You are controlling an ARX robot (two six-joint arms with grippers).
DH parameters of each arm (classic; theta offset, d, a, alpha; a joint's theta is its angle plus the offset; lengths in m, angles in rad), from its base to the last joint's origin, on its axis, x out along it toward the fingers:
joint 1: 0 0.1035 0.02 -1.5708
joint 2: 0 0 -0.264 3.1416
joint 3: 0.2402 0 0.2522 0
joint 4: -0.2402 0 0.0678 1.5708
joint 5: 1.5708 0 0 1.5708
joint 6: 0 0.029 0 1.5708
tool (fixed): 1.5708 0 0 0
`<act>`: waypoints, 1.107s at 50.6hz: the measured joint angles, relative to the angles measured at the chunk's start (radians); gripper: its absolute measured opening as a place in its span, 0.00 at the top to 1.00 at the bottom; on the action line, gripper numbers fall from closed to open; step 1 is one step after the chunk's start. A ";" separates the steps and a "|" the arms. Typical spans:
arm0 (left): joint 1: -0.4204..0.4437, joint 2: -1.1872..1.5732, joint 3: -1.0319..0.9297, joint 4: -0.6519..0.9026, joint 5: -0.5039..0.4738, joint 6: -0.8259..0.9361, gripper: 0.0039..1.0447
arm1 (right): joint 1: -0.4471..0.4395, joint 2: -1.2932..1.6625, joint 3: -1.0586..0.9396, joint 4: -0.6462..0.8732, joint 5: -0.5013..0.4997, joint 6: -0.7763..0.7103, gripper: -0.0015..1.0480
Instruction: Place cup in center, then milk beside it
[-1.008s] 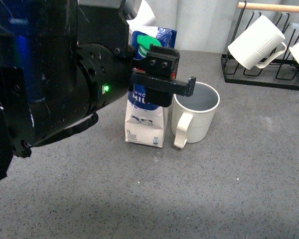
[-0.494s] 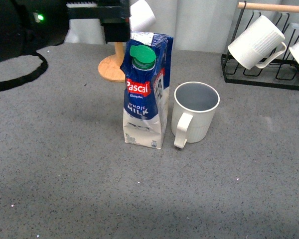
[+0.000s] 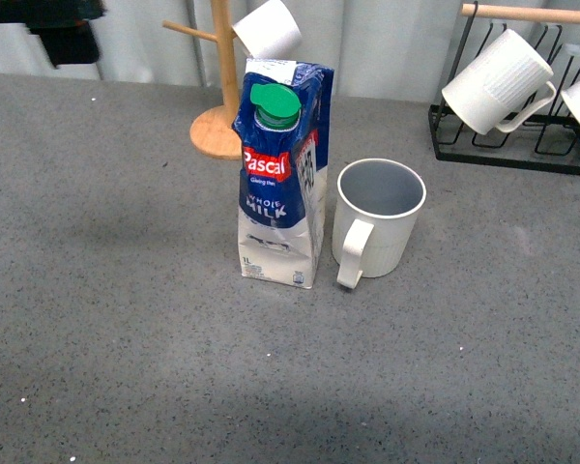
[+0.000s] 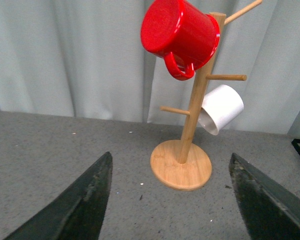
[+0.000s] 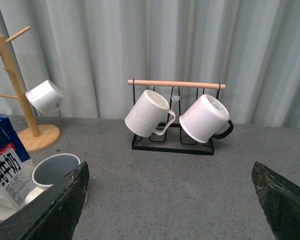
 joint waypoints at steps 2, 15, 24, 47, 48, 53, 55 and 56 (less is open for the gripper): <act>0.010 -0.035 -0.040 0.013 0.005 0.008 0.38 | 0.000 0.000 0.000 0.000 0.000 0.000 0.09; 0.057 -0.203 -0.216 0.019 0.043 0.021 0.74 | 0.000 0.000 0.000 0.000 0.000 0.000 0.09; 0.080 -0.322 -0.306 -0.010 0.068 0.022 0.96 | 0.000 0.000 0.000 0.000 0.000 0.000 0.09; 0.167 -0.658 -0.462 -0.197 0.152 0.029 0.96 | 0.000 0.000 0.000 0.000 0.000 0.000 0.09; 0.167 -0.674 -0.466 -0.208 0.153 0.029 0.96 | 0.000 0.000 0.000 0.000 0.000 0.000 0.09; 0.167 -0.736 -0.481 -0.252 0.153 0.029 0.96 | 0.000 0.000 0.000 0.000 0.000 0.000 0.09; 0.167 -0.764 -0.487 -0.274 0.153 0.029 0.96 | 0.000 0.000 0.000 0.000 0.000 0.000 0.09; 0.167 -0.779 -0.490 -0.286 0.153 0.029 0.96 | 0.000 0.000 0.000 0.000 0.000 0.000 0.09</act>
